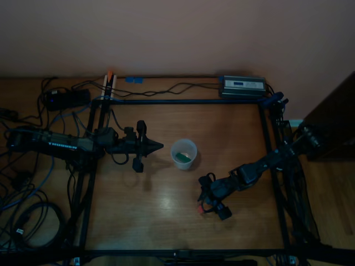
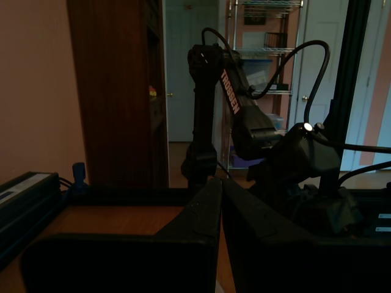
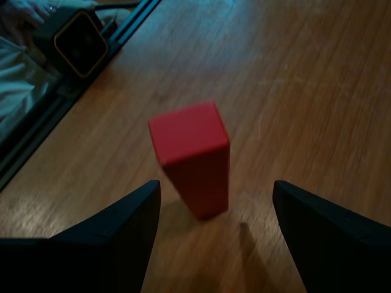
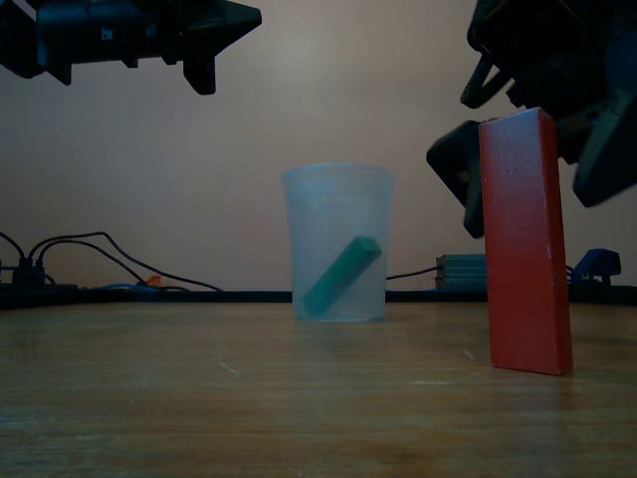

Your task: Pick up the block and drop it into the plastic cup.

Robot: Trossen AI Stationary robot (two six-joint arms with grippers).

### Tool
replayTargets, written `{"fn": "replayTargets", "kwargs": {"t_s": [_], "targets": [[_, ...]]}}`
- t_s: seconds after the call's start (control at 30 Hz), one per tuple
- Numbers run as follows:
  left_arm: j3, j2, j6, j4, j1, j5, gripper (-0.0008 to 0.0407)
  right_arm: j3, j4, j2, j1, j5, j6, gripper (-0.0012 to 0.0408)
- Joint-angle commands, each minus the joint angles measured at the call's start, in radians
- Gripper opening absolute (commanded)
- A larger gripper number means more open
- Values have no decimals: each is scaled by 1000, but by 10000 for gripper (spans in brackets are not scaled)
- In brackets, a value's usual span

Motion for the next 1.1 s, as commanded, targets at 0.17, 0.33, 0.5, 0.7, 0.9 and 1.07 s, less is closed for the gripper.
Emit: {"fn": "replayTargets", "kwargs": {"t_s": [0.17,0.33,0.5,0.7,0.9,1.07], "targets": [[0,0,0,0,0,0,0,14,18,2,0,-1,-4,251],[0,0,0,0,0,0,0,14,65,29,0,-2,-2,251],[0,0,0,0,0,0,0,16,98,79,0,-10,18,251],[0,0,0,0,0,0,0,33,85,87,2,-10,31,251],[0,0,0,1,0,0,0,30,66,73,2,-10,43,226],[0,0,0,0,0,0,0,28,61,73,2,-10,43,105]]}}
